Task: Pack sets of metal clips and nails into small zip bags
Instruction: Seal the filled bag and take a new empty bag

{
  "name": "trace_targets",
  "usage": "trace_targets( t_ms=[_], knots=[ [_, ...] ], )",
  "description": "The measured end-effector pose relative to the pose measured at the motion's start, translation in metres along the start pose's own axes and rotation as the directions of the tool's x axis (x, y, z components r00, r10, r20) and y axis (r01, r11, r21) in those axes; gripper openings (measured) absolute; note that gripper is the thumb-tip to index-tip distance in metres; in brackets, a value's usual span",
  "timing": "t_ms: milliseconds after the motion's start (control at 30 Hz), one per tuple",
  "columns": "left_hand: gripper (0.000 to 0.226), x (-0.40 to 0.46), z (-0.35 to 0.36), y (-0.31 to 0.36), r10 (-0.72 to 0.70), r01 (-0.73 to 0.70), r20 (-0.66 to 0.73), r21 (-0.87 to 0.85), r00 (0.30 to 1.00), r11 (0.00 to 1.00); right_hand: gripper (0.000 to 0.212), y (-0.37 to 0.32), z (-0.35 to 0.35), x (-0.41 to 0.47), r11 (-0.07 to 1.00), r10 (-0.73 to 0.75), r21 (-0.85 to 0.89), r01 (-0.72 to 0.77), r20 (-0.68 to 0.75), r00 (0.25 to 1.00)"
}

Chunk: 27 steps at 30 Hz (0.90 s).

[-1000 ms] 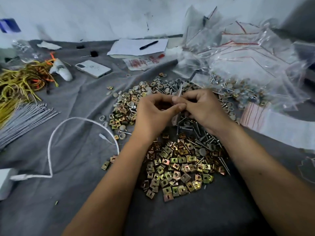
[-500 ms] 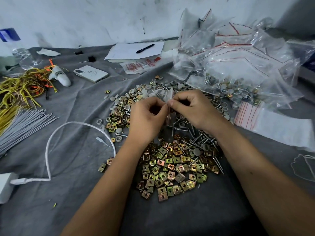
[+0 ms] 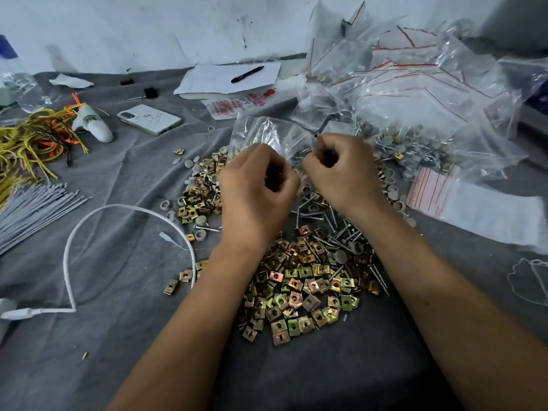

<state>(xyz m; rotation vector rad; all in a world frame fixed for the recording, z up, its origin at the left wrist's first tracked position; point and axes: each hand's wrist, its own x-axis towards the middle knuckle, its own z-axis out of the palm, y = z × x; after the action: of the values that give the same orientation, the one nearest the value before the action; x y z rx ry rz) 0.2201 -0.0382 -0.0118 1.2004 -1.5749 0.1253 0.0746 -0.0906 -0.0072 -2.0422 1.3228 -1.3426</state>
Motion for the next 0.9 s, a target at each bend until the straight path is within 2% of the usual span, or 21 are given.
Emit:
trace_targets(
  t_ms=[67, 267, 367, 433, 533, 667, 733, 833, 900],
  knots=[
    [0.01, 0.0, 0.004, 0.0, 0.004, -0.003, 0.036, -0.024, 0.999, 1.0, 0.028, -0.001, 0.0, 0.001, 1.0, 0.002, 0.007, -0.002, 0.022, 1.0],
    [0.016, 0.001, 0.002, -0.01, -0.178, 0.179, 0.047, -0.018, 0.983, 0.984, 0.025, -0.001, 0.001, 0.0, 0.995, -0.073, 0.072, 0.064, 0.135, 0.988],
    [0.008, 0.005, -0.006, -0.017, -0.185, 0.185, -0.011, 0.015, 0.983, 0.983, 0.026, 0.005, -0.002, 0.004, 1.0, 0.014, 0.003, -0.015, 0.054, 0.998],
    [0.009, 0.006, -0.008, -0.016, -0.161, 0.164, -0.054, 0.04, 0.985, 0.986, 0.026, 0.008, -0.003, 0.006, 0.997, 0.068, -0.022, -0.068, -0.008, 0.998],
    [0.011, 0.006, -0.008, -0.016, -0.072, 0.074, -0.065, 0.031, 0.995, 0.997, 0.025, 0.009, -0.002, 0.006, 0.997, 0.08, -0.007, -0.079, 0.029, 0.996],
    [0.02, 0.006, -0.006, -0.013, -0.023, 0.024, 0.059, -0.024, 0.998, 0.999, 0.023, 0.009, 0.0, 0.005, 0.99, 0.112, 0.086, -0.113, 0.023, 0.993],
    [0.015, 0.006, -0.004, -0.011, 0.002, -0.001, 0.074, -0.022, 0.997, 1.0, 0.026, 0.007, 0.001, 0.004, 0.978, 0.132, 0.157, -0.136, 0.038, 0.991],
    [0.008, 0.007, -0.007, -0.014, -0.036, 0.036, -0.008, -0.026, 0.999, 0.999, 0.031, 0.006, -0.009, 0.003, 0.958, 0.063, 0.262, -0.117, 0.208, 0.976],
    [0.01, 0.009, -0.012, -0.019, -0.148, 0.148, -0.118, -0.012, 0.982, 0.989, 0.038, 0.008, -0.02, 0.005, 0.981, -0.015, 0.182, -0.068, 0.419, 0.908]
  ],
)
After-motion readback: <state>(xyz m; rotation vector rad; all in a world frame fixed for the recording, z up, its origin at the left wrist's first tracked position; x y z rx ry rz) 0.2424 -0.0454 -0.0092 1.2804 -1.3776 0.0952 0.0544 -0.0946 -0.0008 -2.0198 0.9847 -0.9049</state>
